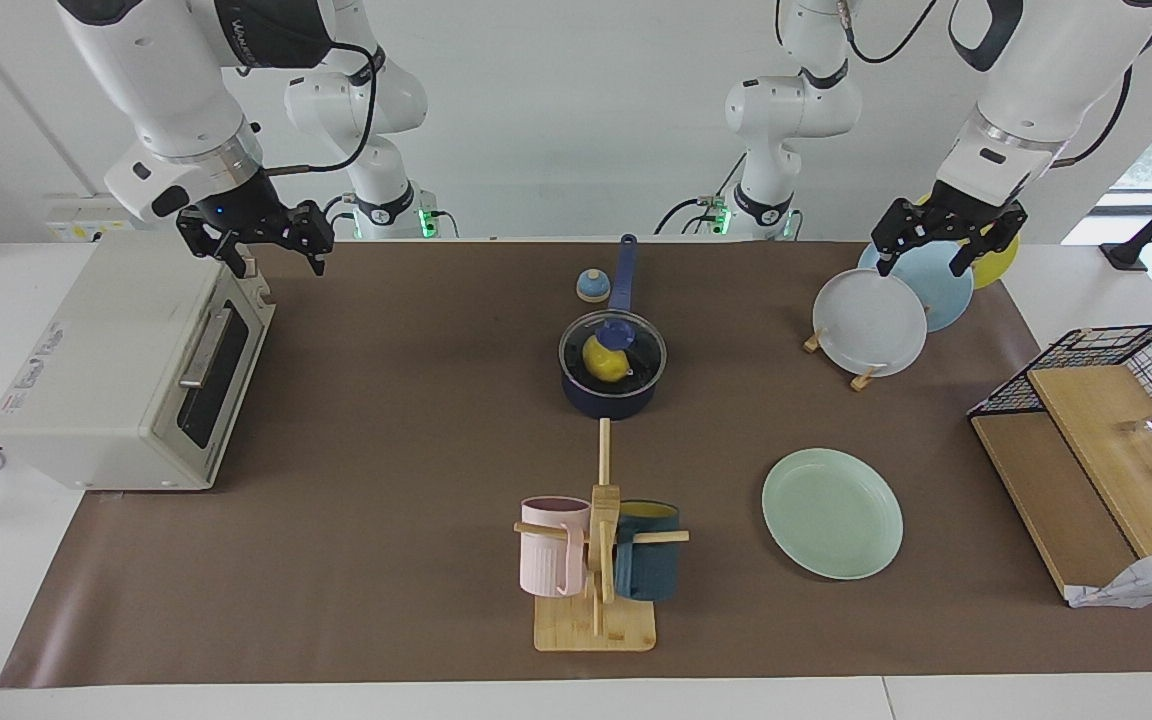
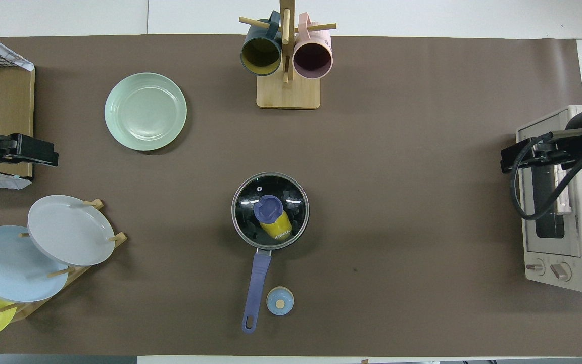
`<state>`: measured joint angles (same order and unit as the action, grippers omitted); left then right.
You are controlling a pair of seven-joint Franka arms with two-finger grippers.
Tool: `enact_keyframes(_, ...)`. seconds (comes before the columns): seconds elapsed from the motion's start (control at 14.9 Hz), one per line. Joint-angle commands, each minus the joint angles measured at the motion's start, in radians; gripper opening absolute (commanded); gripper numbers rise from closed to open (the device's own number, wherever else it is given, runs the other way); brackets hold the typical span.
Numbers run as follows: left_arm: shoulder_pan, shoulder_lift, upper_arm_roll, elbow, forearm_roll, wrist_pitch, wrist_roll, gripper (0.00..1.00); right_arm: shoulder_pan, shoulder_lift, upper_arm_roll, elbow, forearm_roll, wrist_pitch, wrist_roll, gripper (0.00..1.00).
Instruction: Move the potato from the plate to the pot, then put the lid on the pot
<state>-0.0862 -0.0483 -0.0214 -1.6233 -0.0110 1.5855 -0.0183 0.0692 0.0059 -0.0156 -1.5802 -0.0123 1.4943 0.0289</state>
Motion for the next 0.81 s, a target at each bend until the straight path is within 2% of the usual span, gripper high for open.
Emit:
enact_keyframes(0.0, 0.003, -0.01, -0.006, 0.0, 0.009, 0.002, 0.003, 1.0, -0.025, -0.046, 0.003, -0.073, -0.008, 0.037, -0.024, 1.0)
enact_keyframes(0.74, 0.005, -0.008, -0.006, 0.0, 0.009, 0.004, 0.008, 1.0, -0.054, -0.047, -0.004, -0.058, -0.017, 0.026, -0.026, 1.0)
